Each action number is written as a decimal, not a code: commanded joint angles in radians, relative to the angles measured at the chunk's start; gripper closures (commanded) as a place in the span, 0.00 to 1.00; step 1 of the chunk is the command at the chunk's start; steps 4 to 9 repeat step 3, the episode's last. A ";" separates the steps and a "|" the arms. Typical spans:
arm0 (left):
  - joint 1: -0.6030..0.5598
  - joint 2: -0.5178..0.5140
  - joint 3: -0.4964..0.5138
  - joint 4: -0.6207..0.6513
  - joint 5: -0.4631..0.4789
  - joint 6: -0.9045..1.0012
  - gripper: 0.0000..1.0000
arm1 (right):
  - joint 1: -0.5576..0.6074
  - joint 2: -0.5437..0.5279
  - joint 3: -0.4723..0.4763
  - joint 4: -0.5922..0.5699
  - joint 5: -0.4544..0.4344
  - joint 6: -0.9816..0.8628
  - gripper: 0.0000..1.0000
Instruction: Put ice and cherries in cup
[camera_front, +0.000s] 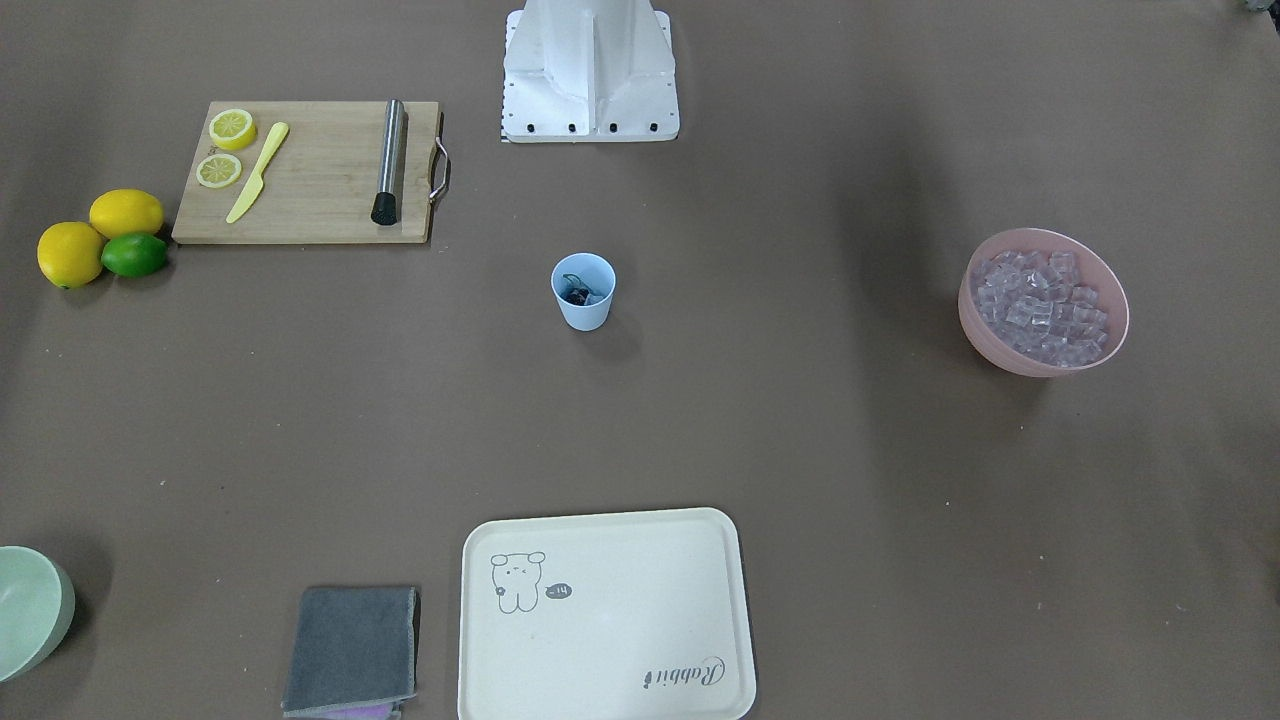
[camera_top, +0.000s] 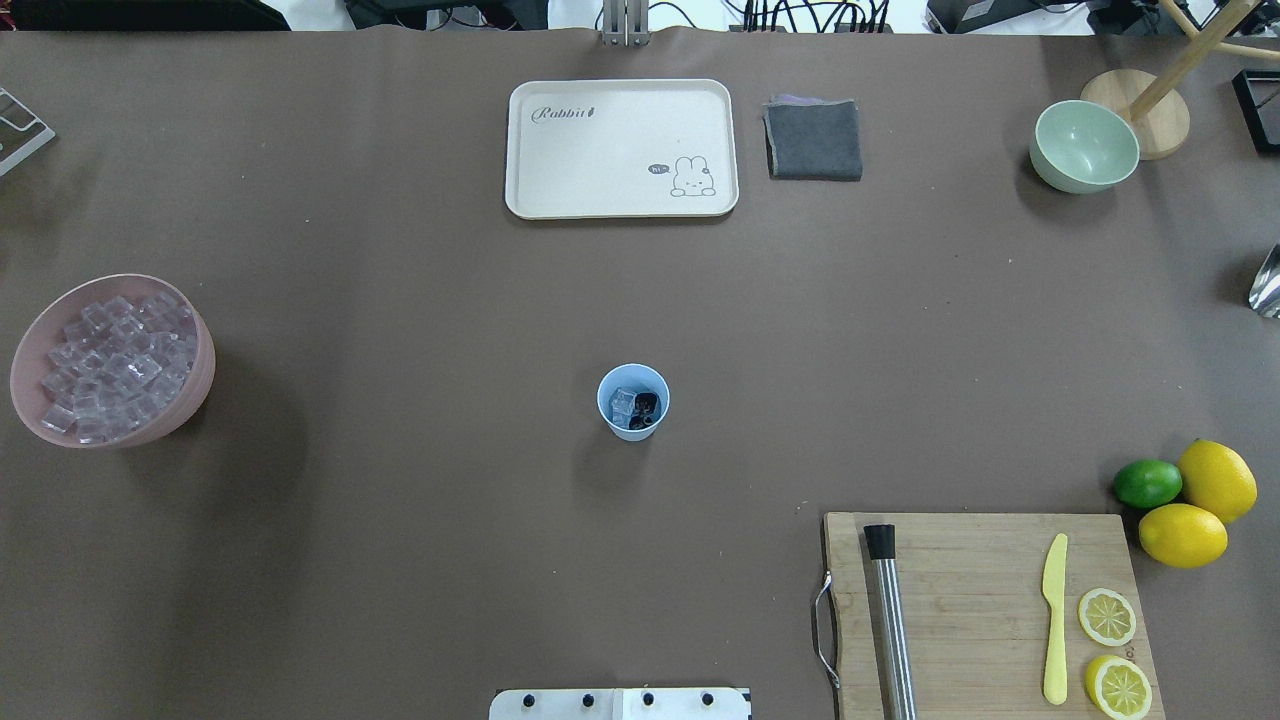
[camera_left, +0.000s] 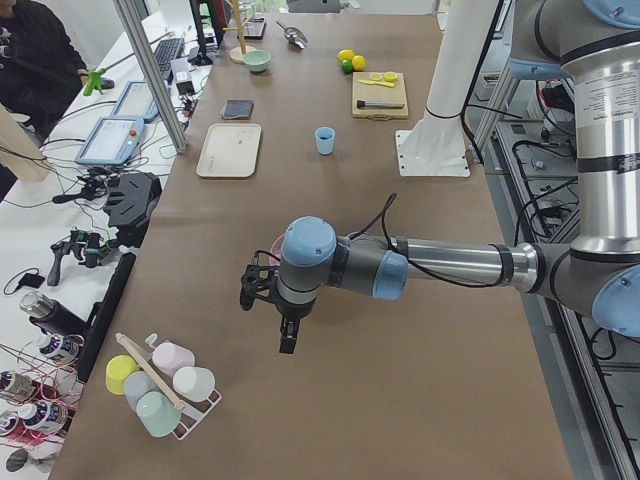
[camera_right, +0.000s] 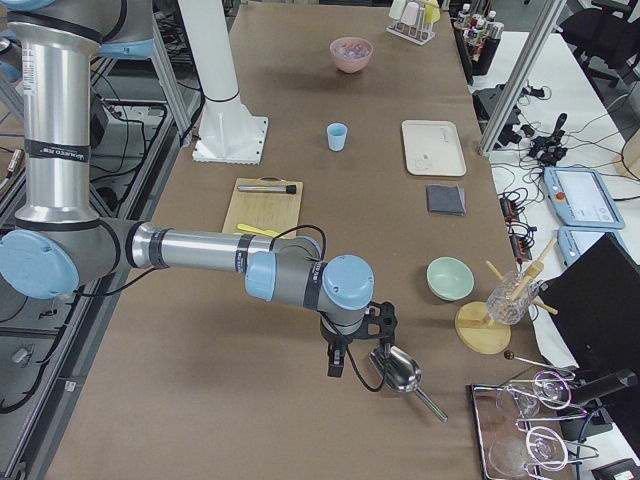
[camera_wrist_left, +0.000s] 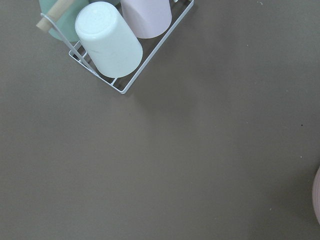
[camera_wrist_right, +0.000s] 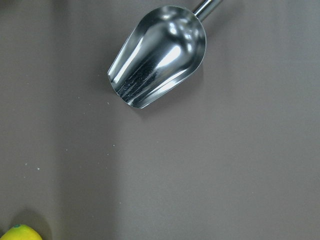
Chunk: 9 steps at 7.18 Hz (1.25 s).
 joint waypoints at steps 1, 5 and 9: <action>-0.001 0.000 -0.001 -0.001 -0.001 0.002 0.02 | -0.008 0.001 0.011 0.001 0.000 0.001 0.00; -0.002 -0.005 -0.001 0.000 -0.001 0.000 0.02 | -0.008 0.001 0.011 0.000 0.002 0.001 0.00; -0.002 -0.005 -0.001 0.000 -0.001 0.000 0.02 | -0.008 0.001 0.011 0.000 0.002 0.001 0.00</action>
